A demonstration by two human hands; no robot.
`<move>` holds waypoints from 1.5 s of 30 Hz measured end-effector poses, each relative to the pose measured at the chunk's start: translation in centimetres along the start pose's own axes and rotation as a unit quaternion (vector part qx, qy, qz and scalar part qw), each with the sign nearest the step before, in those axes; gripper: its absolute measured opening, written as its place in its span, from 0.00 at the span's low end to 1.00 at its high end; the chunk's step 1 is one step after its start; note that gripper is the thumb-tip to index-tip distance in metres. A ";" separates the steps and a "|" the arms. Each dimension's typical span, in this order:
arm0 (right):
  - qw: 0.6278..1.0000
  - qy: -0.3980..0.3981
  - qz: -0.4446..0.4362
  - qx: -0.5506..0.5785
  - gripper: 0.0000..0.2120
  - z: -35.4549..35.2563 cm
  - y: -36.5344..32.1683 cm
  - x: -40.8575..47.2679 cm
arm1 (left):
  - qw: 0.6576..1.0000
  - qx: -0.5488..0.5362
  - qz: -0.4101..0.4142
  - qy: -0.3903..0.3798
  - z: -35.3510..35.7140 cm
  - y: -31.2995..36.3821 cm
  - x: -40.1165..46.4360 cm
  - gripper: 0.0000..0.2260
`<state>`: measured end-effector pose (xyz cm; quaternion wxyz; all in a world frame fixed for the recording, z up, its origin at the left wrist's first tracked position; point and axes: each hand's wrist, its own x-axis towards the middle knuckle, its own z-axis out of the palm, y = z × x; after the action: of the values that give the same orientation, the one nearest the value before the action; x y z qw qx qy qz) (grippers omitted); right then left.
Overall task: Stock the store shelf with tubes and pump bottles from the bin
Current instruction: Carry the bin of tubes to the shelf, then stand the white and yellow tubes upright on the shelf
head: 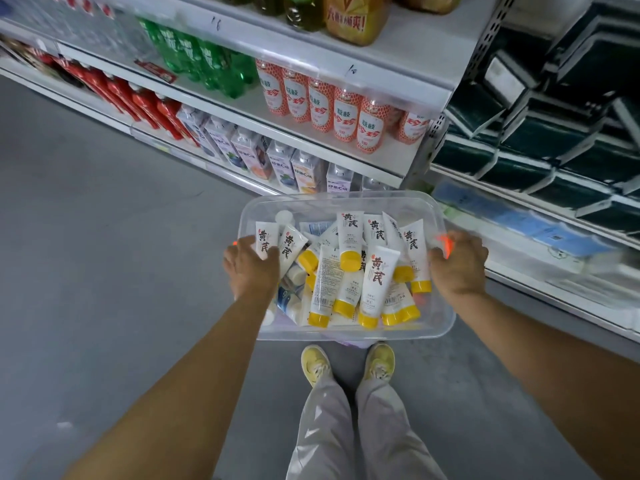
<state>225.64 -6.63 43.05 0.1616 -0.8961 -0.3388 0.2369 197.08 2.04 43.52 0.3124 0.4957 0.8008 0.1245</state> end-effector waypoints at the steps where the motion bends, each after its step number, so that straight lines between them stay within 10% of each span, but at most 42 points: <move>1: 0.999 0.020 -0.044 0.009 0.17 0.0 0.0 -0.7 | 1.000 -0.019 0.024 -0.007 0.7 0.0 -0.9 0.21; 12: 0.962 -0.176 0.025 0.208 0.10 3.9 -0.1 -5.8 | 0.978 0.051 0.052 -0.195 6.2 -2.5 -8.2 0.30; 28: 0.962 -0.195 0.021 0.191 0.14 6.6 -0.2 -5.1 | 0.959 0.224 0.138 -0.104 6.8 -1.6 -9.8 0.28; 36: 0.927 -0.179 0.004 0.330 0.13 2.7 -0.1 -7.1 | 0.984 -0.024 0.016 -0.173 3.7 -1.1 -12.2 0.16; 39: 0.916 -0.186 -0.019 0.355 0.11 0.0 0.0 -8.3 | 0.933 -0.264 -0.075 -0.231 2.1 -0.7 -14.9 0.03; 45: 0.899 -0.213 -0.032 0.381 0.06 -6.3 0.7 -11.5 | 0.882 -0.386 -0.050 -0.267 -0.5 0.2 -19.9 0.05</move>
<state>221.78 -15.86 51.57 0.4224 -0.6824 -0.2777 0.5281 203.13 -15.20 51.51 0.6867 0.3099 0.5991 0.2712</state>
